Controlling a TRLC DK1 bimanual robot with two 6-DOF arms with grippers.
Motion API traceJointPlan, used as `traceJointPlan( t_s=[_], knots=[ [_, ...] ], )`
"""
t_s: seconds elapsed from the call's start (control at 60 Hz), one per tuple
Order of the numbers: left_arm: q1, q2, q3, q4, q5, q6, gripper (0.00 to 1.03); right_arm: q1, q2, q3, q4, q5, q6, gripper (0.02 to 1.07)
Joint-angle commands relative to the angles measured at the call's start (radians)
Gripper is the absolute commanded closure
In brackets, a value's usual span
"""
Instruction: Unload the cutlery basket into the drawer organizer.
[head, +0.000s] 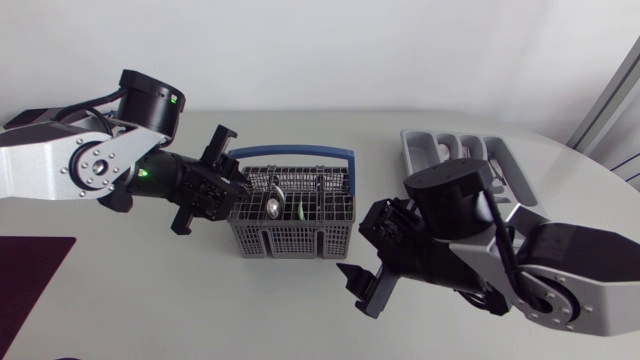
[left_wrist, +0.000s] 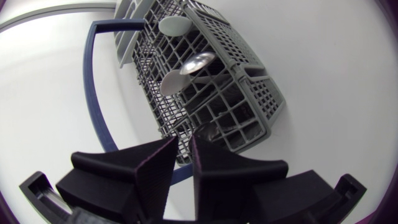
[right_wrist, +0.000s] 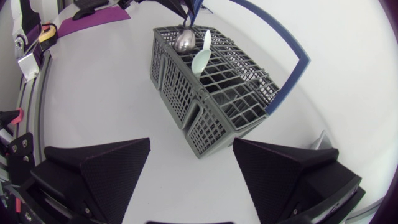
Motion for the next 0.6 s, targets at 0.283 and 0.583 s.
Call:
traceJointPlan(
  t_s=[0.283, 0.583],
  knots=[
    [-0.007, 0.021, -0.056, 0.012, -0.04, 0.031, 0.84, 0.008, -0.022, -0.016, 0.0, 0.004, -0.01, 0.11],
    [-0.015, -0.002, -0.064, 0.012, -0.051, 0.022, 0.86, 0.01, -0.037, -0.029, -0.005, 0.009, -0.004, 0.11]
  ],
)
